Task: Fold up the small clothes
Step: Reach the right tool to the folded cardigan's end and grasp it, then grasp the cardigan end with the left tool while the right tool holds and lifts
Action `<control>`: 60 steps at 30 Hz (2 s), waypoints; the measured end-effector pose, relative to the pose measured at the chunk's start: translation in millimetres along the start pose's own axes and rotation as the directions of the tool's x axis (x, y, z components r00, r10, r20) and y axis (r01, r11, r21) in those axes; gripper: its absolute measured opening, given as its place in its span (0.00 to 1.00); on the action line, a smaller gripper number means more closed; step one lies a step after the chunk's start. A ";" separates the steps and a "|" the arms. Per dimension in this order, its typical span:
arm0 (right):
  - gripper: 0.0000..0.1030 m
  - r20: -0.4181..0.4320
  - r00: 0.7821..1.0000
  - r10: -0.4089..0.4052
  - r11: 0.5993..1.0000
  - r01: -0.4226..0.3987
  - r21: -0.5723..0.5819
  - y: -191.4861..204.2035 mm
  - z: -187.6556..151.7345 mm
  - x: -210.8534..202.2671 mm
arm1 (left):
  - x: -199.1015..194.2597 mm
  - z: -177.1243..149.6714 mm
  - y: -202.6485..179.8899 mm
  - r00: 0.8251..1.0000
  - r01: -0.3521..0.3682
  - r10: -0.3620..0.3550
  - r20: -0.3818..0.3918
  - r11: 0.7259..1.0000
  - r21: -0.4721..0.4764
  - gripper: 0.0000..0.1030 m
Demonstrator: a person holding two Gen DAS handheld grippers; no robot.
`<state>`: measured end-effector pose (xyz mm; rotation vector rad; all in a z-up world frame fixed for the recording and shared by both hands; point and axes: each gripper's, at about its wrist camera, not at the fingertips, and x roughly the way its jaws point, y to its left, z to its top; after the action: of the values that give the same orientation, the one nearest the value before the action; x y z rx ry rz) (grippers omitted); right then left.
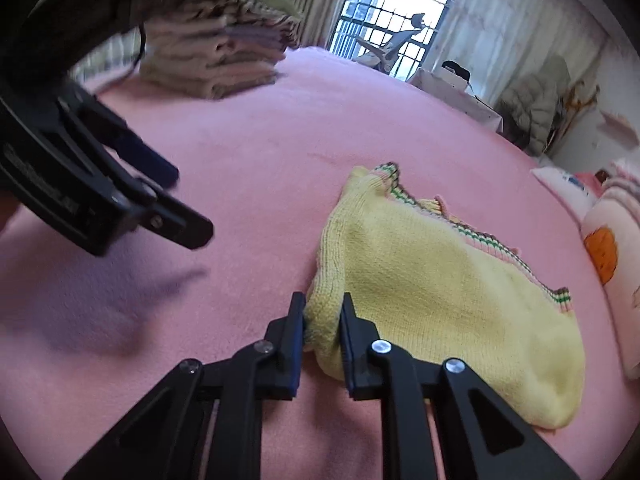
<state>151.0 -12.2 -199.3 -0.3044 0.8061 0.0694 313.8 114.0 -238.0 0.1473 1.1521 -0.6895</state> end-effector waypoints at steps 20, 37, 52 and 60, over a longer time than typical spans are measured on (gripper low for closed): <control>0.14 0.095 0.988 0.118 0.983 -0.130 0.133 -38.9 -2.9 -15.8 | 46.9 92.6 -17.8 0.933 0.340 -0.355 -0.061 0.923 -0.182 0.71; 0.63 0.113 0.993 0.032 0.998 -0.025 -0.056 -33.3 -25.8 -51.1 | 105.4 120.2 -43.1 0.947 0.278 -0.284 -0.154 0.959 -0.057 0.76; 0.38 0.135 0.968 -0.213 0.895 0.249 -0.370 33.7 -31.3 7.0 | 91.0 121.6 -39.5 0.960 0.236 -0.238 -0.148 0.971 -0.031 0.51; 0.09 0.081 0.991 -0.106 0.984 0.116 -0.132 -17.0 -5.2 -3.5 | 66.9 128.7 -50.6 0.982 0.179 -0.180 -0.054 0.984 -0.026 0.23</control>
<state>148.0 -29.8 -196.1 -0.4737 0.7115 0.0308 401.6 -11.8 -230.4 0.0452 1.2359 -0.8364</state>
